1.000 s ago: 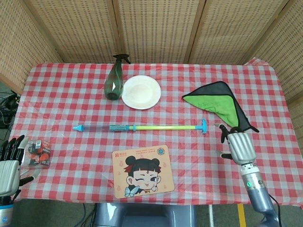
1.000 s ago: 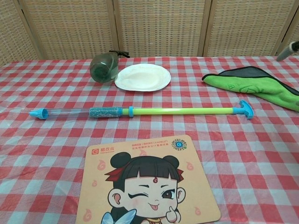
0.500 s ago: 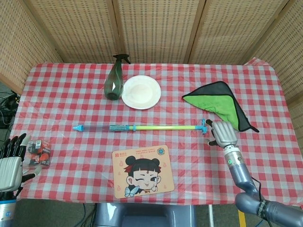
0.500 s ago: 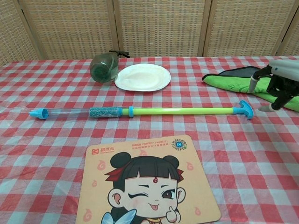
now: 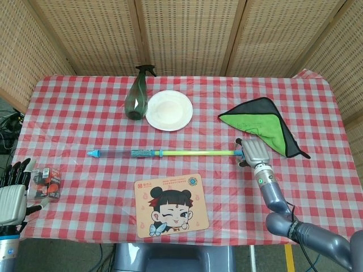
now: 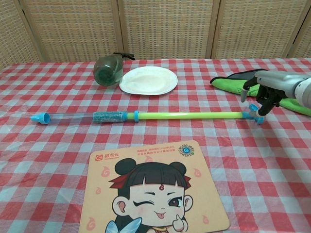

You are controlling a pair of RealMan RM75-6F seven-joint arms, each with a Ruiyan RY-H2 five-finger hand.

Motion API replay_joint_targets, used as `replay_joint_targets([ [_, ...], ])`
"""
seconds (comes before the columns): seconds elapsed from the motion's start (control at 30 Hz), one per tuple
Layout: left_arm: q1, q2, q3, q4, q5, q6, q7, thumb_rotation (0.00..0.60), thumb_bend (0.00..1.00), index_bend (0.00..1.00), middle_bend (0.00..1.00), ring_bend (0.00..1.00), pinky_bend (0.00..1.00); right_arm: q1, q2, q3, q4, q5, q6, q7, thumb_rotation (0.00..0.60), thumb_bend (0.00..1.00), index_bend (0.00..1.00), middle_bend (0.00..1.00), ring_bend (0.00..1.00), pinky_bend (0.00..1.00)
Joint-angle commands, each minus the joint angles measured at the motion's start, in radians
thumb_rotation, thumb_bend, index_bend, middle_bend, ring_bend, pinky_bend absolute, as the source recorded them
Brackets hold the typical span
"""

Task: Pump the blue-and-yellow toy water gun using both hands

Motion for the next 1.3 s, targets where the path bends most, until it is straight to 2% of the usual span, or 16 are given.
replay_joint_targets([
  [0.03, -0.003, 0.0, -0.002, 0.003, -0.007, -0.005, -0.003, 0.6, 0.1, 0.0, 0.0, 0.0, 0.0, 0.017, -0.018, 0.0, 0.026, 0.012, -0.01, 0.003, 0.6, 0.48, 0.41, 1.0, 1.0, 0.68],
  [0.43, -0.007, -0.001, -0.006, 0.008, -0.023, -0.007, -0.003, 0.6, 0.1, 0.0, 0.0, 0.0, 0.0, 0.057, -0.076, -0.015, 0.134, 0.043, -0.057, 0.027, 0.6, 0.48, 0.45, 1.0, 1.0, 0.68],
  [1.3, -0.017, -0.008, -0.01, 0.016, -0.044, -0.014, 0.006, 0.6, 0.1, 0.0, 0.0, 0.0, 0.0, 0.089, -0.163, -0.029, 0.322, 0.018, -0.125, 0.118, 0.6, 0.48, 0.53, 1.0, 1.0, 0.68],
])
